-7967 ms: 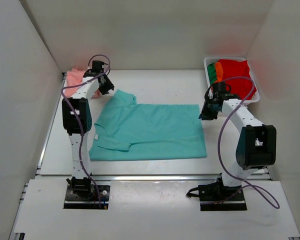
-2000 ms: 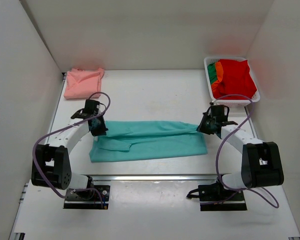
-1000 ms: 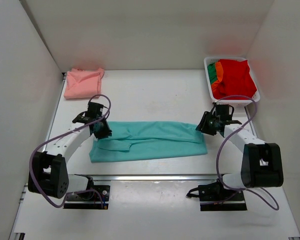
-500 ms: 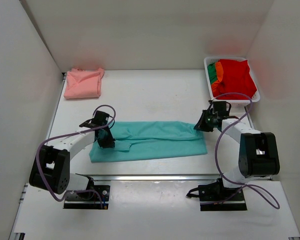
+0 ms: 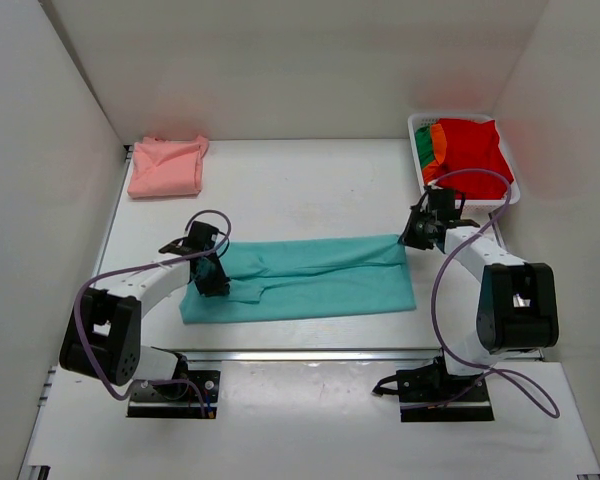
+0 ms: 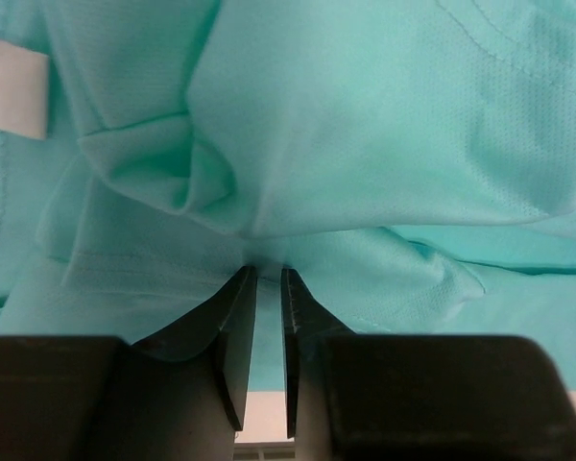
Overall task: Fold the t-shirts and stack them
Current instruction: Fold the other side of the tshirt into a rectangle
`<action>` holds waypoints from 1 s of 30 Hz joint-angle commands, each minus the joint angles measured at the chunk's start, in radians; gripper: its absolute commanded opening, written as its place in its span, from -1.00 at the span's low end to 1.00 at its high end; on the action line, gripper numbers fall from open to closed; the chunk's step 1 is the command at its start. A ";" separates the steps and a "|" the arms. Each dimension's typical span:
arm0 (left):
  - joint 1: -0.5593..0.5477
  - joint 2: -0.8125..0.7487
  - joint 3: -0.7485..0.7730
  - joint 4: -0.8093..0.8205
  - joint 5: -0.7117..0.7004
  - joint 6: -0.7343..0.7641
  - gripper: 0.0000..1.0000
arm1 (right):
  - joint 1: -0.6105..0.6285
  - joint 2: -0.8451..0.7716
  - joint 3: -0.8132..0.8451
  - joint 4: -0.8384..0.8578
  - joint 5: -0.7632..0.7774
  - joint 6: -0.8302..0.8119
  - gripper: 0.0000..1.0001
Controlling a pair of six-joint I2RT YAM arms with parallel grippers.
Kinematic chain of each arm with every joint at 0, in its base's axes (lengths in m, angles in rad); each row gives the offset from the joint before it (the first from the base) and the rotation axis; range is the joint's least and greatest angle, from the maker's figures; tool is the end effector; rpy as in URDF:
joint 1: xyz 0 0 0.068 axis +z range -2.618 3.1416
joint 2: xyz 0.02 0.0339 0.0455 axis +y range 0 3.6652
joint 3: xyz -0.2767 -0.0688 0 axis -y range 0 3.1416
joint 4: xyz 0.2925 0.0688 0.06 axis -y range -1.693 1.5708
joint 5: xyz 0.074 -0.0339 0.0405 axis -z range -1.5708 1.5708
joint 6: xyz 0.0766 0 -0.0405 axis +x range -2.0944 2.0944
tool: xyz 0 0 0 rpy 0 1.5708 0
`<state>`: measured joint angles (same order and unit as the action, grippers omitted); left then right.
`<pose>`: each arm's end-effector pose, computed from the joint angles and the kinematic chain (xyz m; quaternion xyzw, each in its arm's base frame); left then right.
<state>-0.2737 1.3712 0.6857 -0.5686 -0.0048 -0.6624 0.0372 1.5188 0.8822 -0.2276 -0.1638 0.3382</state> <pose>0.2663 -0.0744 0.1029 -0.1911 0.9688 -0.0690 0.1418 0.3729 0.0264 0.1504 0.1122 0.9288 0.1398 0.3245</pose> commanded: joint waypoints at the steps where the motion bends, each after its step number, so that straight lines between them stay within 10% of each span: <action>1: 0.013 0.006 0.055 0.007 -0.020 0.007 -0.42 | -0.016 -0.034 0.000 -0.058 0.118 -0.021 -0.86; 4: 0.019 0.017 0.090 0.003 -0.012 0.007 -0.41 | -0.028 -0.060 -0.014 -0.078 0.136 -0.016 -0.14; 8: -0.001 0.035 0.173 -0.013 -0.029 0.014 -0.38 | -0.033 -0.092 -0.020 -0.082 0.118 -0.022 0.01; 13: -0.021 0.072 0.232 0.007 -0.058 0.000 -0.38 | -0.010 -0.117 -0.017 -0.021 0.017 -0.050 -0.55; 23: -0.065 0.311 0.273 0.050 -0.153 -0.124 -0.43 | 0.073 0.144 0.083 -0.059 -0.118 -0.050 -0.66; 30: -0.071 0.633 0.680 -0.080 -0.175 -0.076 -0.41 | 0.084 0.078 -0.041 -0.226 0.001 0.064 -0.93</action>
<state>-0.3405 1.8969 1.2427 -0.6140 -0.1471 -0.7555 0.1108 1.6684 0.9119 -0.3351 -0.2298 0.3508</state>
